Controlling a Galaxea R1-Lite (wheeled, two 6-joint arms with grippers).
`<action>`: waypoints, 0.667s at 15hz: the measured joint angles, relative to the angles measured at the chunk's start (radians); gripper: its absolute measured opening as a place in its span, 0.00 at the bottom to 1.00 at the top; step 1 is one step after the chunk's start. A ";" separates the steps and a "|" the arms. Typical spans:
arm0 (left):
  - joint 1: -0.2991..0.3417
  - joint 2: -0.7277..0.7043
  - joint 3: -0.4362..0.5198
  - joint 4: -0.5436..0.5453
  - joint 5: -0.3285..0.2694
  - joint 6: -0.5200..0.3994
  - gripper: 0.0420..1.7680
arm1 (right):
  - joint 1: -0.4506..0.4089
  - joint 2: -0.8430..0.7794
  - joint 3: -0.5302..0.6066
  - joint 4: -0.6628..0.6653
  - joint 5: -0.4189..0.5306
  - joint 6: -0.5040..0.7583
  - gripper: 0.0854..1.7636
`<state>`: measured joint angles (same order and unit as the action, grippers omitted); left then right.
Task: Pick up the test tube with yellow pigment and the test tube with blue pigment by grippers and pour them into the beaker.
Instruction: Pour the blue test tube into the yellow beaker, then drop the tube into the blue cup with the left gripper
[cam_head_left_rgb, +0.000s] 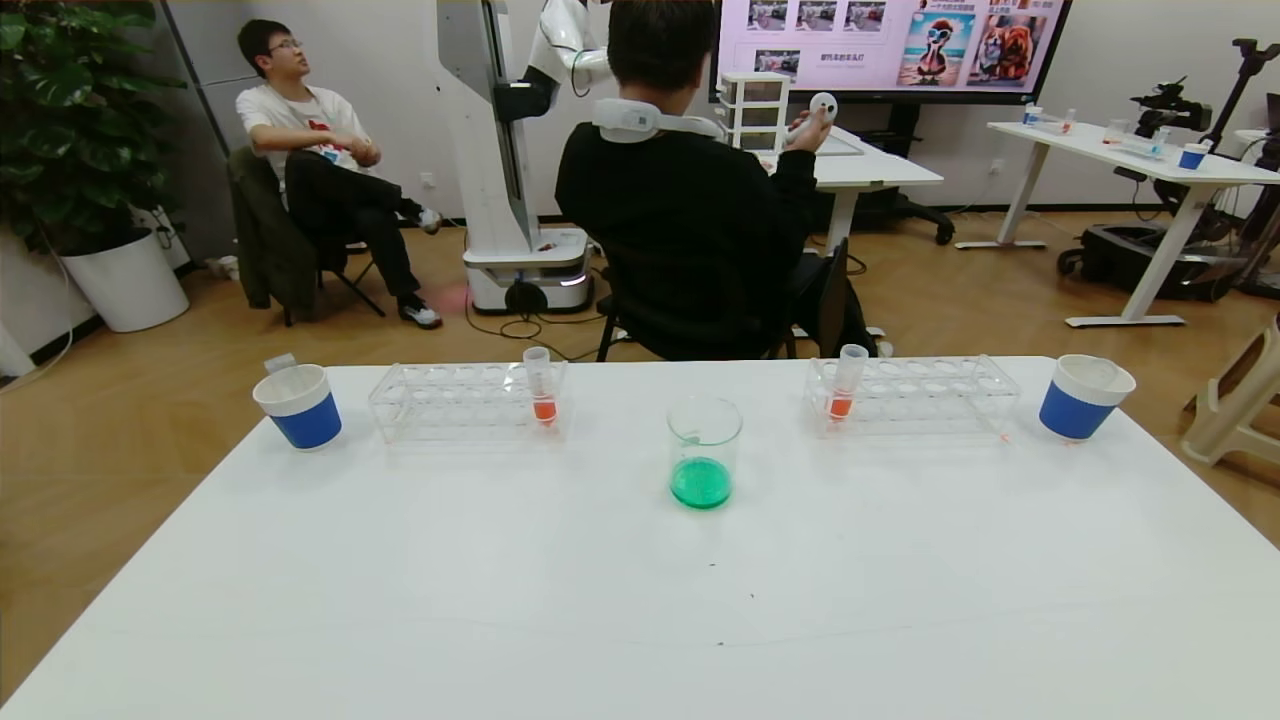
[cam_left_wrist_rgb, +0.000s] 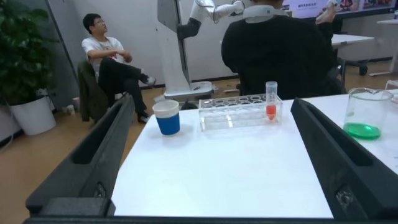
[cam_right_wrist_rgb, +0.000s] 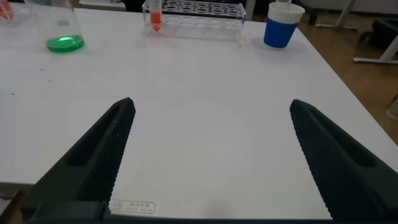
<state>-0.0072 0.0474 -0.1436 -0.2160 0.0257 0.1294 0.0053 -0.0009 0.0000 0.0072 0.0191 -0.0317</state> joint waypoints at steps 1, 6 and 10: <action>0.000 -0.019 0.063 -0.015 -0.004 -0.022 0.99 | 0.000 0.000 0.000 0.000 0.000 0.000 0.98; 0.001 -0.047 0.139 0.221 -0.026 -0.074 0.99 | 0.000 0.000 0.000 0.000 0.000 0.000 0.98; 0.001 -0.049 0.143 0.221 -0.025 -0.093 0.99 | -0.001 0.000 0.000 0.000 0.001 0.001 0.98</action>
